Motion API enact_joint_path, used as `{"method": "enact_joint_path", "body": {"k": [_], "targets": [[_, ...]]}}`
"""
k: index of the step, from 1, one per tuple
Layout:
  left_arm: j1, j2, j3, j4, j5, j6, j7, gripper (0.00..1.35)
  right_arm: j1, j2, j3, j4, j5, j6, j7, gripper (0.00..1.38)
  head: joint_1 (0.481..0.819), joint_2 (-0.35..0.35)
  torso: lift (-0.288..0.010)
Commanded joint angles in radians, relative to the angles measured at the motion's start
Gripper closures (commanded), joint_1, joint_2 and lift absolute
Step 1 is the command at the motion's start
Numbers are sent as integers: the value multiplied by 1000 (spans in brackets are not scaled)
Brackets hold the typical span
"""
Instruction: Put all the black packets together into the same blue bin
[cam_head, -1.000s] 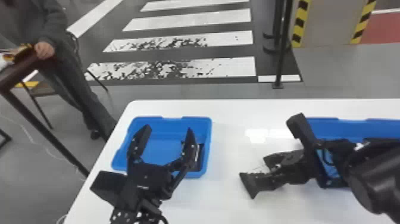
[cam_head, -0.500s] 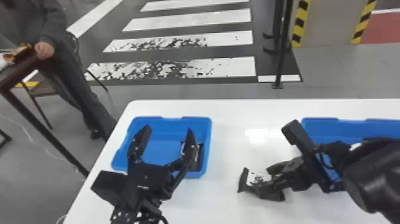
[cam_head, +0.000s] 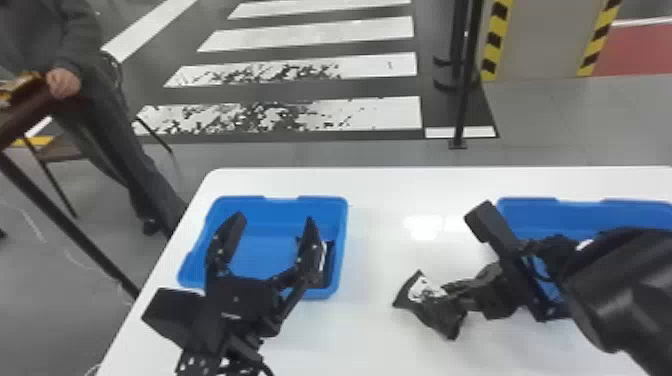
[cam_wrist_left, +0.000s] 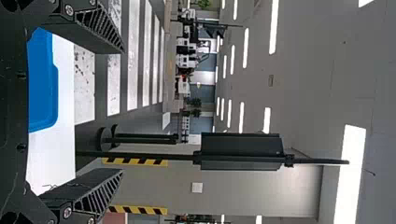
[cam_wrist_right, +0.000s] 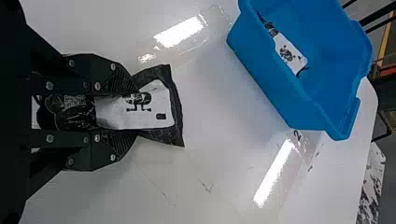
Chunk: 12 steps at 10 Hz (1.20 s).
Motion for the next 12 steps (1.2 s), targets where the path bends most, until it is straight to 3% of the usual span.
{"method": "enact_joint_path", "body": {"k": [1, 3, 6, 8, 10, 12], "targets": [[1, 0, 2, 0, 1, -2, 1, 128, 8, -1, -4, -29, -15, -9, -6, 1073, 695, 188, -110], [4, 1, 2, -2, -1, -9, 1, 128, 37, -4, -58, -107, -27, -39, -20, 1073, 695, 200, -110], [6, 0, 2, -2, -1, -12, -1, 128, 160, -4, -287, -350, 21, -44, -66, 1073, 695, 193, -110], [11, -2, 8, -2, -1, -17, -1, 128, 300, -1, -488, -532, 68, 3, -141, 1073, 695, 120, -110], [13, -2, 8, -2, -1, -17, -3, 128, 347, 9, -632, -544, 130, 42, -158, 1073, 695, 34, -110], [13, -2, 8, -2, -1, -17, -4, 128, 354, 11, -668, -502, 158, 54, -166, 1061, 695, -71, -110]]}}
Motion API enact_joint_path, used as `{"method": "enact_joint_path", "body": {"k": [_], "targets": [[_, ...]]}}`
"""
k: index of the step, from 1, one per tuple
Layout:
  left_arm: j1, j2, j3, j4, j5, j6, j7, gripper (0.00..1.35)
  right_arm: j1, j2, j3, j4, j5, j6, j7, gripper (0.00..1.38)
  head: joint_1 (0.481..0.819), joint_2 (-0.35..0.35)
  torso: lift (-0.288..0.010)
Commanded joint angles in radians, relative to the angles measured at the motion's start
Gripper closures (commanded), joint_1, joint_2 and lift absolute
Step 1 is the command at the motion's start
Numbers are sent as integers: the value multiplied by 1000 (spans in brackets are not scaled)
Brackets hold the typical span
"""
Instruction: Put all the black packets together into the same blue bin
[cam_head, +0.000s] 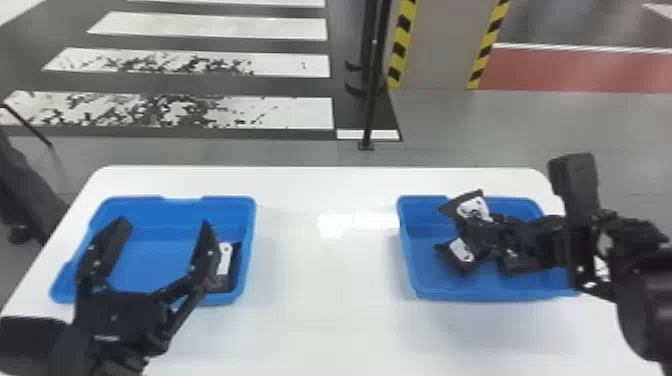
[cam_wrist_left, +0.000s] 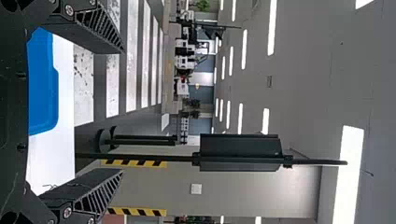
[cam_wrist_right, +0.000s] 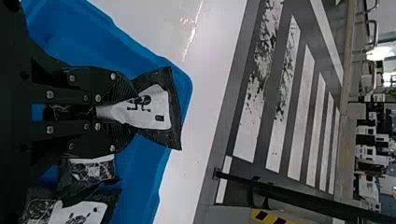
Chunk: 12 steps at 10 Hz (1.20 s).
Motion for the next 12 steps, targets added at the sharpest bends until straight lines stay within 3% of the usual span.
{"method": "enact_joint_path", "body": {"k": [1, 3, 4, 7, 9, 10, 12], "targets": [[0, 0, 0, 0, 0, 0, 0, 128, 6, 2, -7, 28, 11, 2, -12, 863, 695, -100, -110], [0, 0, 2, 0, 0, -2, 0, 128, 56, 14, -25, -6, 0, -52, -29, 116, 695, -116, -110], [0, 0, 2, 0, 0, -5, 0, 128, 107, 23, -33, -60, -36, -101, -46, 62, 695, -117, -110], [-2, -1, 6, 0, 4, -5, 0, 128, 389, 74, -69, -303, -214, -364, -153, 144, 695, -79, -110], [-2, -1, 8, 0, 6, -5, 0, 128, 546, 103, -91, -397, -288, -538, -211, 150, 695, -31, -110], [-7, 0, 8, 2, 6, 0, 0, 128, 595, 121, -119, -424, -300, -567, -211, 150, 695, -19, -110], [-32, 5, 6, 22, 2, 22, 0, 128, 676, 131, -137, -465, -339, -572, -211, 150, 695, -25, -110]]}}
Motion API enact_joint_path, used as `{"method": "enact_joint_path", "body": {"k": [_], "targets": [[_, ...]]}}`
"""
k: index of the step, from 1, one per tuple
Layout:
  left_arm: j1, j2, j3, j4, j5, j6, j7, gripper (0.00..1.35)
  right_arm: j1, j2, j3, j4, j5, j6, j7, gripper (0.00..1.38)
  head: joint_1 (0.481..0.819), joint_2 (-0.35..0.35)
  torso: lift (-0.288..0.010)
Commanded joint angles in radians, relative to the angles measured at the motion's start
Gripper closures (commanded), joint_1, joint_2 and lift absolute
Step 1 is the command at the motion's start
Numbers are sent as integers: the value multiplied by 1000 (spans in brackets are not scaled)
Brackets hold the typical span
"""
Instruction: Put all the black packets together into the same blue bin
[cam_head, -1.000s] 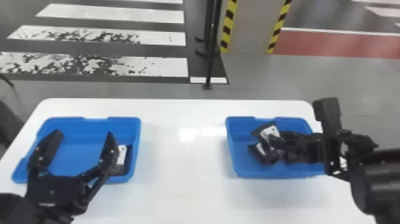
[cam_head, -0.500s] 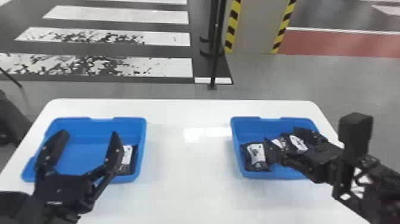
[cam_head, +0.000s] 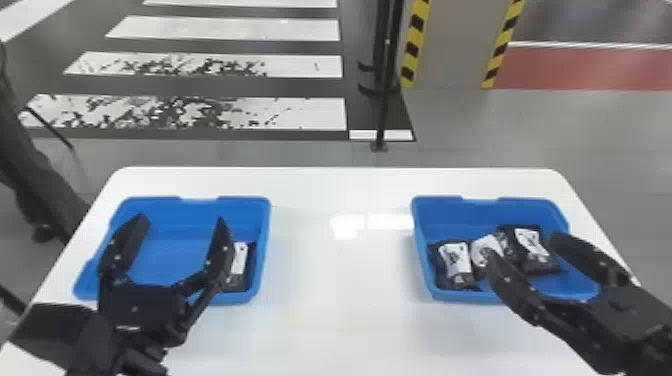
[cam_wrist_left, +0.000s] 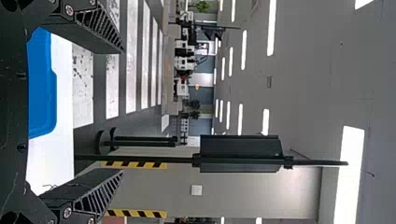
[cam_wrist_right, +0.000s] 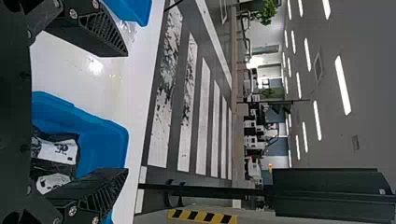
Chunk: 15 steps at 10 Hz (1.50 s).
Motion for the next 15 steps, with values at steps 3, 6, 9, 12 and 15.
{"method": "enact_joint_path", "body": {"k": [3, 6, 9, 12, 15], "targets": [[-91, -13, 84, 14, -18, 295, -137, 128, 44, 1, -5, -8, -19, -6, 0, 150, 695, -25, -110], [-221, -18, 180, 39, -103, 607, -236, 128, 49, -2, -5, 12, -19, -1, 23, 151, 695, 13, -110], [-398, 38, 174, 127, -145, 938, -353, 125, 83, -12, -5, -5, -25, 13, 31, 151, 695, 69, -110], [-547, 73, 126, 284, -167, 1100, -448, 130, 81, -11, -5, -5, -25, 13, 34, 151, 695, 64, -110], [-606, 85, 82, 350, -205, 1176, -488, 183, 71, -11, -1, 5, -23, 13, 41, 151, 695, 43, -110]]}}
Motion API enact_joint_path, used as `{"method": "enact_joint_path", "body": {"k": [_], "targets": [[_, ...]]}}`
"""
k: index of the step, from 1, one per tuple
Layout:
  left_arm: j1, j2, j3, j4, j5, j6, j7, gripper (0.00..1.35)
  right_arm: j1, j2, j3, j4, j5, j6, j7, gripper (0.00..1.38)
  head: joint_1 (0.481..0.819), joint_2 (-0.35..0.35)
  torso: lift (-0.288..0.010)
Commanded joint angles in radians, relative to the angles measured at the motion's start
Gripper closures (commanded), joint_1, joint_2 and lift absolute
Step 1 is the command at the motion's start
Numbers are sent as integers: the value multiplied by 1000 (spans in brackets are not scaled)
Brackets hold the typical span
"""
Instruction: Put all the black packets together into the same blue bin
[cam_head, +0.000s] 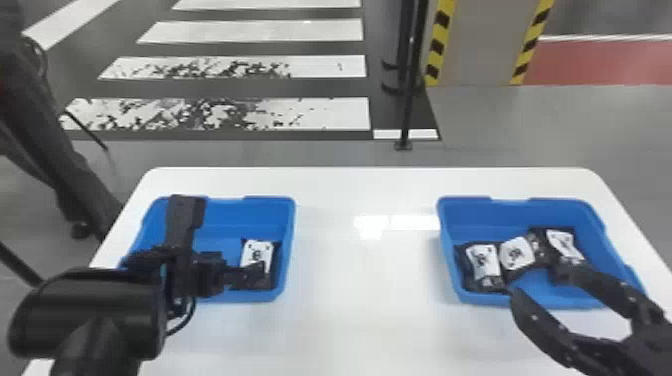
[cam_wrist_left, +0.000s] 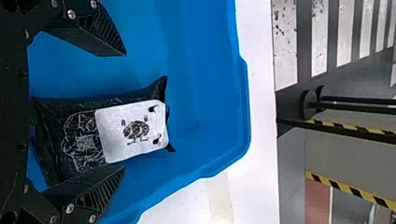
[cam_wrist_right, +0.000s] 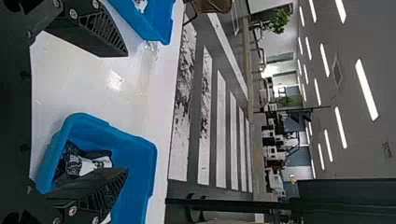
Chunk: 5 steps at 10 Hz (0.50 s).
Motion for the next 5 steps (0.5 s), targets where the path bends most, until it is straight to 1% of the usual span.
{"method": "enact_joint_path", "body": {"k": [1, 3, 4, 5], "targets": [[-15, 0, -12, 7, -17, 40, -2, 265, -5, 0, 2, 7, -1, 0, 1, 150, 695, 42, -110], [-30, 2, -24, 12, -45, 97, -3, 440, -13, 0, 2, 9, 1, -2, 9, 150, 695, 43, -110], [-37, 4, -30, 14, -57, 124, -3, 561, -15, 0, 2, 12, 1, -2, 12, 150, 695, 47, -110], [-39, 5, -40, 14, -71, 141, -3, 637, -15, 2, 2, 12, 1, -2, 12, 150, 695, 49, -110]]}}
